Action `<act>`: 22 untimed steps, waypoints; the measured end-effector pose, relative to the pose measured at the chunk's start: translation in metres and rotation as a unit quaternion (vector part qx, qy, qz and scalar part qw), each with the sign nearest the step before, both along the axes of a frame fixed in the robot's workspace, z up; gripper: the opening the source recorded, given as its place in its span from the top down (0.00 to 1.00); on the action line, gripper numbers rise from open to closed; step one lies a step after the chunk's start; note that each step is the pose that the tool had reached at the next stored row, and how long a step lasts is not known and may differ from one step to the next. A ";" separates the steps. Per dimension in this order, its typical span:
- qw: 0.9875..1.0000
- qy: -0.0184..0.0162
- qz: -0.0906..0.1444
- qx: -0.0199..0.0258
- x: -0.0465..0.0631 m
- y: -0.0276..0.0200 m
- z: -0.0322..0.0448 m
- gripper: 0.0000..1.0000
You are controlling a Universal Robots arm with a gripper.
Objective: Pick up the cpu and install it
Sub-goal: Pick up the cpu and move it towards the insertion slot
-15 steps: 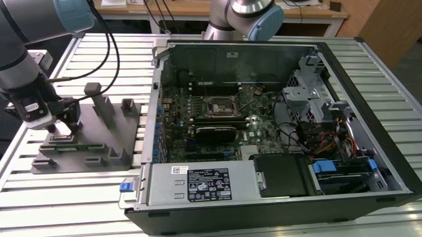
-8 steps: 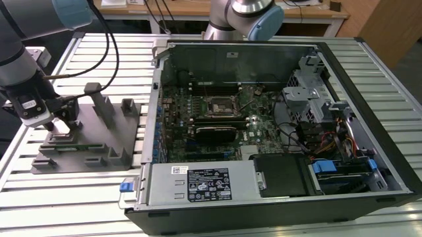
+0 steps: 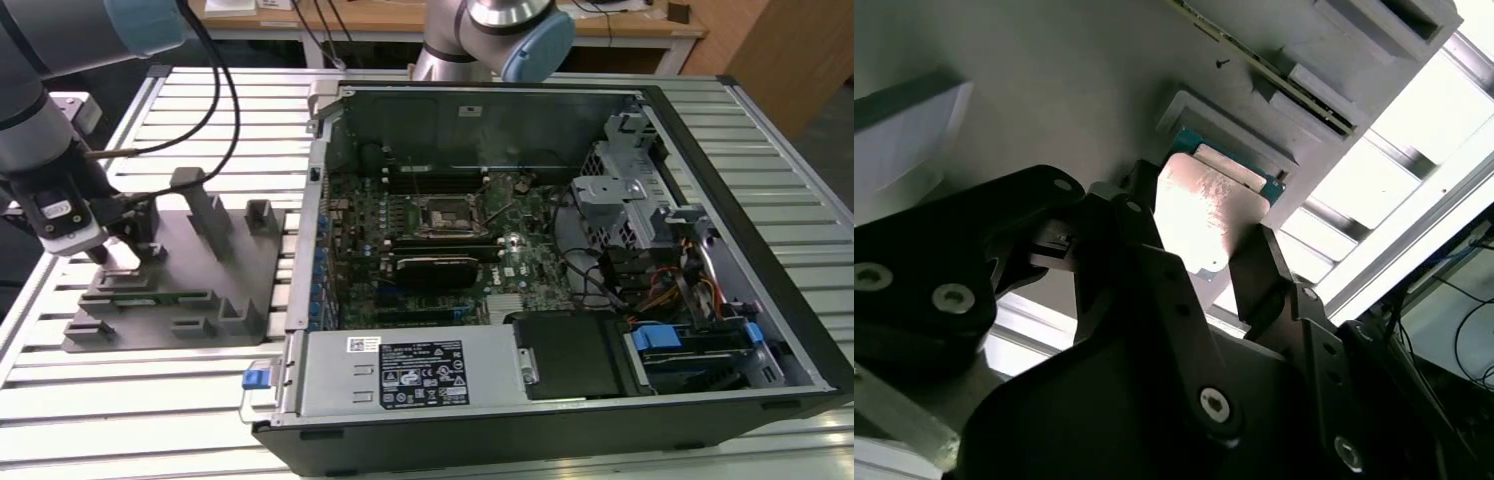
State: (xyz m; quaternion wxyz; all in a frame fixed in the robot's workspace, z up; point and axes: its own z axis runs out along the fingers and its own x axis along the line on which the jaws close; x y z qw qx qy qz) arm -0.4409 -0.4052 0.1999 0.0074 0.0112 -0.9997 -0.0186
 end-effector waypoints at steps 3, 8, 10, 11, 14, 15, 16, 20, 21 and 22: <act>1.000 0.000 0.000 0.000 0.000 0.0001 0.0034 0.46; 1.000 0.000 0.000 0.000 0.000 0.0001 0.0070 0.46; 1.000 0.000 0.000 0.000 0.000 0.0000 0.0086 0.46; 1.000 0.000 0.000 0.000 0.000 0.0001 0.0097 0.46; 1.000 0.000 0.000 0.000 0.000 0.0005 0.0134 0.46; 1.000 0.000 0.000 0.000 0.000 0.0006 0.0145 0.46; 1.000 0.000 0.000 0.000 0.000 0.0006 0.0156 0.46; 1.000 0.000 0.000 0.000 0.000 0.0007 0.0198 0.46; 1.000 0.000 0.000 0.000 0.000 0.0007 0.0206 0.46; 1.000 0.000 0.000 0.000 0.000 0.0007 0.0214 0.46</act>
